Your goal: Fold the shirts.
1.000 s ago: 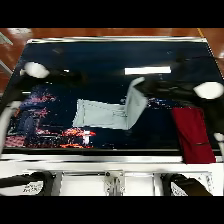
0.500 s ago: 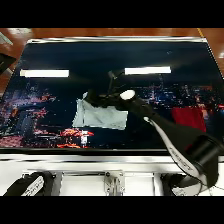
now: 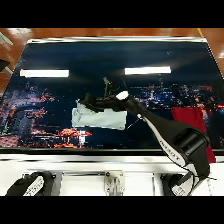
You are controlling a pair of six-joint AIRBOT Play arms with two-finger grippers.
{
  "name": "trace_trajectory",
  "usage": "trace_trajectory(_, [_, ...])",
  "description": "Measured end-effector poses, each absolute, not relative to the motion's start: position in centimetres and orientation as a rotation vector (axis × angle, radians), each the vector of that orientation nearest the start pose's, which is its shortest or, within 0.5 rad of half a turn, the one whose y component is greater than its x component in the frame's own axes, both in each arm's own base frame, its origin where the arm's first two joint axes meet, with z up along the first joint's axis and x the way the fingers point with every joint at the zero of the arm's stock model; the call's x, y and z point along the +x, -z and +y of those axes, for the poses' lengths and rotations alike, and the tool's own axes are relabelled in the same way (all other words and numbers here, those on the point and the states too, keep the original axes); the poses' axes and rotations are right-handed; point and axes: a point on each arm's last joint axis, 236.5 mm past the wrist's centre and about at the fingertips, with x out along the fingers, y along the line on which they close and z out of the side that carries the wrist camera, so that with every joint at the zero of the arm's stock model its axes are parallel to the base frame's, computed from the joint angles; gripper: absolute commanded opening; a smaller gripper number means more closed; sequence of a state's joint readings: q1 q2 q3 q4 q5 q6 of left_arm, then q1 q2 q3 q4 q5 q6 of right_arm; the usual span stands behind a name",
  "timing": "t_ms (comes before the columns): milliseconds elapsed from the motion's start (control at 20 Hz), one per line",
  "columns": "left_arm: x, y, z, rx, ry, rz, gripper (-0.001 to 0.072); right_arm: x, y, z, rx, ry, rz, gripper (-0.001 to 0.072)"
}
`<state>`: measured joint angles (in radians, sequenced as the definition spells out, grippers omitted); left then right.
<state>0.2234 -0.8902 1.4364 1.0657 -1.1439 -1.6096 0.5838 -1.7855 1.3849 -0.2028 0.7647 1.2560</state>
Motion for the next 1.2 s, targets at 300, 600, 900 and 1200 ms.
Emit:
trace_trajectory(300, [36.6, -29.8, -2.3, -0.429, 0.158, 0.546, 0.0035, 38.7, 2.1, 28.5, 0.447, -0.709, 1.42, 0.0669])
trace_trajectory(600, [36.7, -29.6, -2.3, -0.428, 0.157, 0.553, 0.0035, 36.9, 7.8, 18.0, 0.474, -0.473, 1.608, 0.0669])
trace_trajectory(900, [36.8, -29.5, -2.2, -0.429, 0.156, 0.555, 0.0036, 36.3, 10.7, 22.6, 0.629, -0.555, 1.609, 0.0668])
trace_trajectory(1200, [36.9, -29.4, -2.2, -0.434, 0.155, 0.558, 0.0035, 36.8, 10.7, 25.9, 0.717, -0.623, 1.569, 0.006])
